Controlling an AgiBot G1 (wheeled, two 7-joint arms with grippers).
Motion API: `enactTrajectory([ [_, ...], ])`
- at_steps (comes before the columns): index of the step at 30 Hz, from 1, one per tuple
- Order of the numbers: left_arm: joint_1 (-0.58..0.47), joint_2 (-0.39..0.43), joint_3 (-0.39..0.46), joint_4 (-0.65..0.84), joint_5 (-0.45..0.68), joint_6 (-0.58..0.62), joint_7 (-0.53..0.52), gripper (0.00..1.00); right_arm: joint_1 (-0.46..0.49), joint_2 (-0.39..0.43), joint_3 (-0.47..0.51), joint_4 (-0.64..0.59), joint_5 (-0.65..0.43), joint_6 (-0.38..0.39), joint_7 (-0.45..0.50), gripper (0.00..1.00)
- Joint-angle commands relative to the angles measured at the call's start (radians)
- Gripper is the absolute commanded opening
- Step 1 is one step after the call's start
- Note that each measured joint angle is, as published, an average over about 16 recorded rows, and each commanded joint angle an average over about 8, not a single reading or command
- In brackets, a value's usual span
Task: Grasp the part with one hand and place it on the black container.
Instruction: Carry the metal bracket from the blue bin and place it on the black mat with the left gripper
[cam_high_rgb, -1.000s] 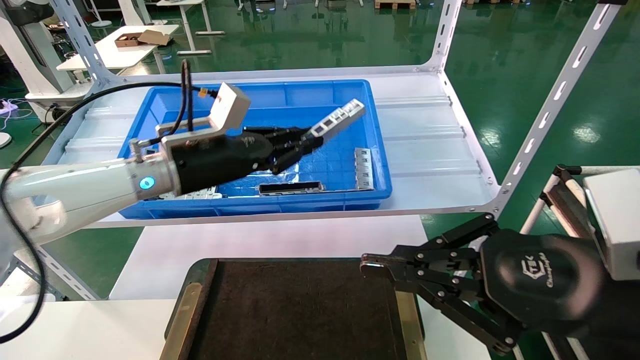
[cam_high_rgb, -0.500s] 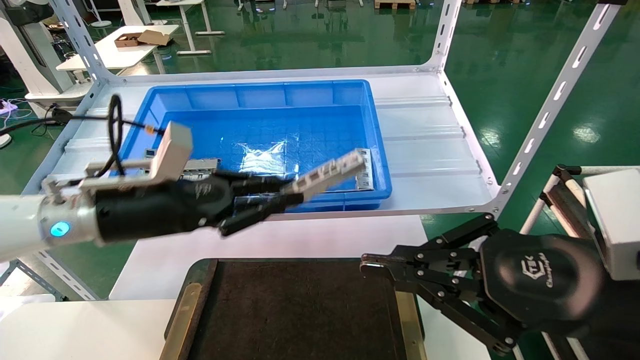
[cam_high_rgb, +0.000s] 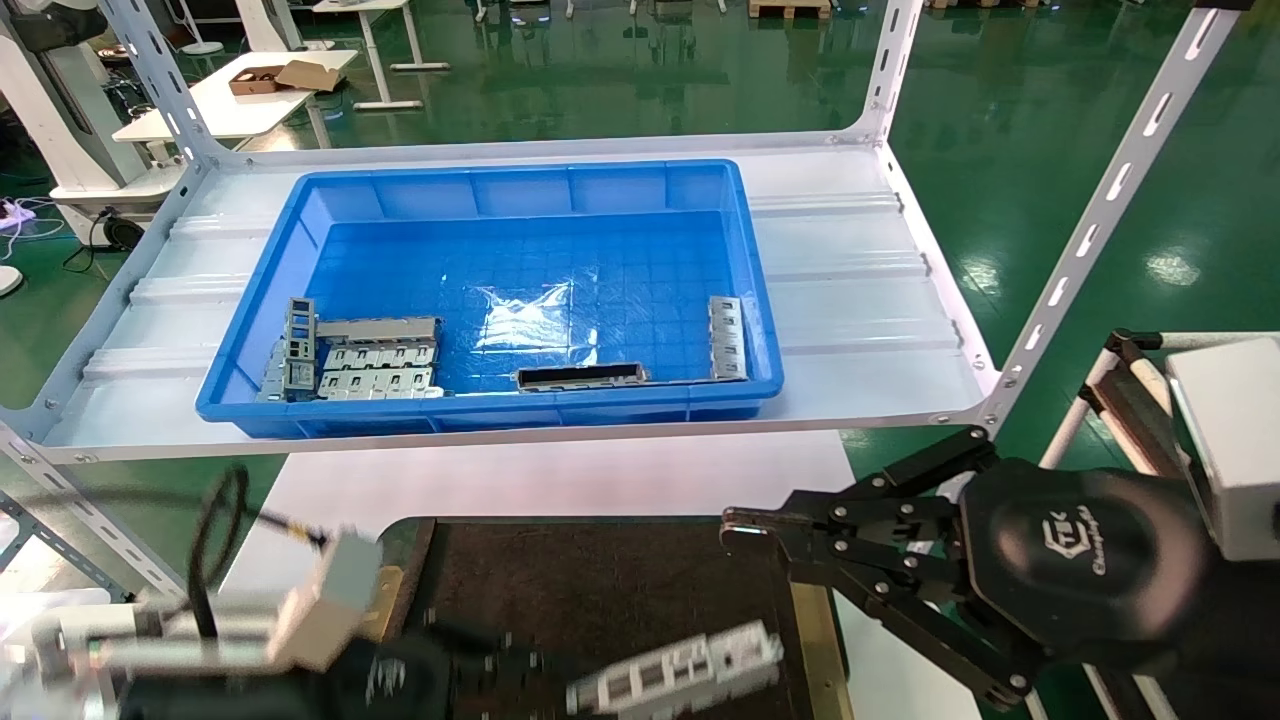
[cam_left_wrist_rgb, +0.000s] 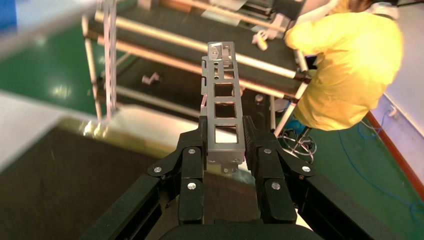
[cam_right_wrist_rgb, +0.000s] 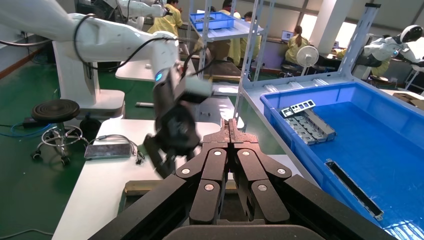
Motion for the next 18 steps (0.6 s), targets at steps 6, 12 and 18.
enactTrajectory([
  [6,0.235,-0.041,-0.005,-0.181,-0.013,-0.226,-0.091,0.0,0.0,0.0,0.0,0.0,0.0,0.0,0.0,0.0],
  [12,0.403,0.012,-0.014,-0.276,-0.004,-0.529,-0.159,0.0,0.0,0.0,-0.001,0.0,0.001,0.0,0.0,0.0],
  [18,0.517,0.119,-0.002,-0.326,0.027,-0.849,-0.235,0.0,0.0,0.0,-0.001,0.0,0.001,0.001,-0.001,0.0],
])
